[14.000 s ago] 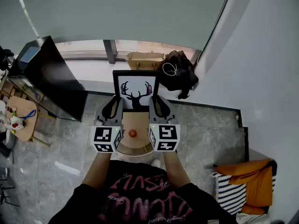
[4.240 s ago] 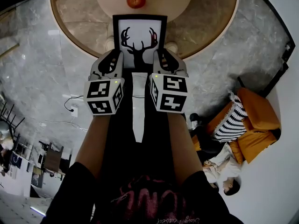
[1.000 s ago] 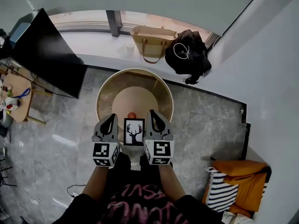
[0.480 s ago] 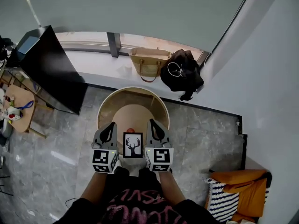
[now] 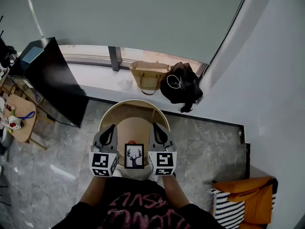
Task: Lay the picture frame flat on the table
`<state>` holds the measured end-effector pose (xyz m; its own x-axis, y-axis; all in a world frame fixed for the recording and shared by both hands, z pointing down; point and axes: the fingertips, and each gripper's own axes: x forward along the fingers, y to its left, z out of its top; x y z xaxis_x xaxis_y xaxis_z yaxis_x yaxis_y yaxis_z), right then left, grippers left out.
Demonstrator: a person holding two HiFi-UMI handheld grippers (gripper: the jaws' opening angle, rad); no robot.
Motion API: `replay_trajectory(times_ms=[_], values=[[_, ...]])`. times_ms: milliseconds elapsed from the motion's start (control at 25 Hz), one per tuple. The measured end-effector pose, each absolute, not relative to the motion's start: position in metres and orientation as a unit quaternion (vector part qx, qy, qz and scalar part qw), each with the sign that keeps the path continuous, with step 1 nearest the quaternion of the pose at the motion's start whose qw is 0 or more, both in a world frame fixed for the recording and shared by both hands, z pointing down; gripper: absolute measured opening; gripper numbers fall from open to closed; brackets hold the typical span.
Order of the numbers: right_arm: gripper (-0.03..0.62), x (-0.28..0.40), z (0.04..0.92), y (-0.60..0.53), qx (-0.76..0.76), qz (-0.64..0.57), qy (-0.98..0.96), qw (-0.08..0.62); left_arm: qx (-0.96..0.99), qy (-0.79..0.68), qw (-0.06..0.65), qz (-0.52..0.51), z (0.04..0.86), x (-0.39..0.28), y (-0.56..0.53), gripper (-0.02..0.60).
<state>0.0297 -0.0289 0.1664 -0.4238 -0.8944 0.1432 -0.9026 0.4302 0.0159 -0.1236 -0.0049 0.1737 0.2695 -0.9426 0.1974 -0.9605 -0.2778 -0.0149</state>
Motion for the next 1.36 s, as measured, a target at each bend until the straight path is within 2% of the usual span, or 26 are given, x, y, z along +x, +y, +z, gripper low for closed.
replay_trajectory(times_ms=[1080,1360], values=[[0.020,0.030,0.159,-0.040,0.535,0.019,-0.842,0.062,0.794,-0.604,0.025,0.060,0.152,-0.125,-0.028,0.011],[0.020,0.031,0.161,-0.055,0.535,0.017,-0.843,0.063,0.794,-0.602,0.002,0.087,0.149,-0.119,-0.040,0.011]])
